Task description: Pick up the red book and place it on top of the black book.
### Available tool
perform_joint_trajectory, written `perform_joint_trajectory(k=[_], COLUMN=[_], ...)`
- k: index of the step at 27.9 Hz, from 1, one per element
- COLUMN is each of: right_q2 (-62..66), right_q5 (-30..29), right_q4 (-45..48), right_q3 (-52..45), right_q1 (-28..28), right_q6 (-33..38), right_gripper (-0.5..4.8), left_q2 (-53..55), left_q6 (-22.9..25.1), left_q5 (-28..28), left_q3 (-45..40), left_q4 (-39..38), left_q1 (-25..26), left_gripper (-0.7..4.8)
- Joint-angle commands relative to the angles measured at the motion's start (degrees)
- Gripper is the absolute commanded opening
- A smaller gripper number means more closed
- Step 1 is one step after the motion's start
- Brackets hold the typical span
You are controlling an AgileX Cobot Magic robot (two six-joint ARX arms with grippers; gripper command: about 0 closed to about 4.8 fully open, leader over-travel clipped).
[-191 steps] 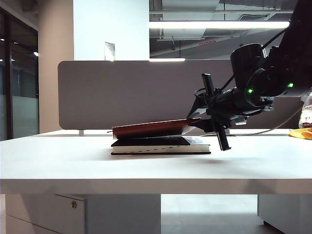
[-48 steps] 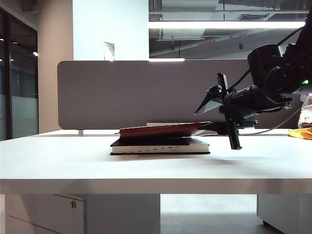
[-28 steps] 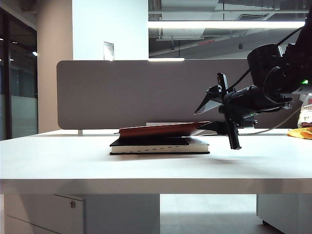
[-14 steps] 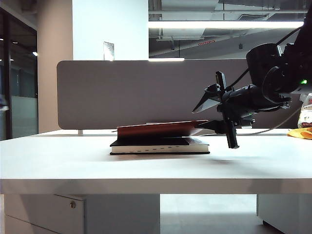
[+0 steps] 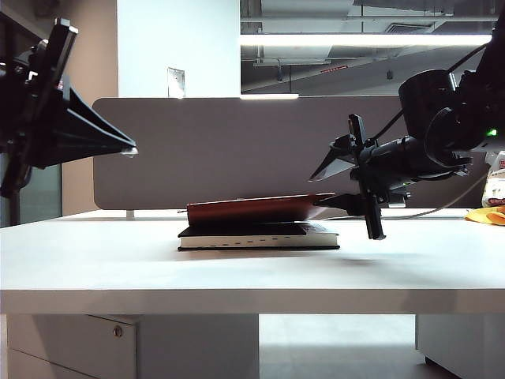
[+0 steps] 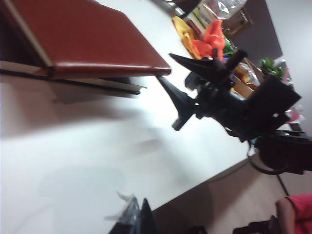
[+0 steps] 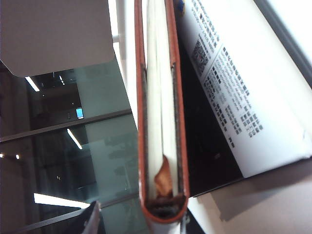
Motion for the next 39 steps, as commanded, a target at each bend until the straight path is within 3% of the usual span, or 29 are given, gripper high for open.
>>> perform_joint_trajectory(k=[1, 14, 25, 39], right_q2=[-0.6, -0.6, -0.6, -0.6], right_q5=[-0.7, -1.0, -0.9, -0.9], right_q4=[2.3, 2.3, 2.3, 2.3], right_q3=[0.5, 0.5, 0.5, 0.5], right_q1=[0.1, 0.1, 0.1, 0.2], right_q6=[0.0, 0.0, 0.0, 0.0], right_gripper=[2.08, 2.08, 2.08, 2.08], left_q2=[1.1, 8.9, 20.5, 31.5], left_q6=[-0.4, -1.5, -5.5, -7.0], left_q5=[1.5, 3.5, 9.8, 10.0], left_q3=[1.4, 5.3, 19.0, 30.1], left_q4=[0.3, 0.1, -1.5, -7.4], left_q1=[-0.1, -0.2, -0.5, -1.6], left_gripper=[-0.05, -0.05, -0.05, -0.05])
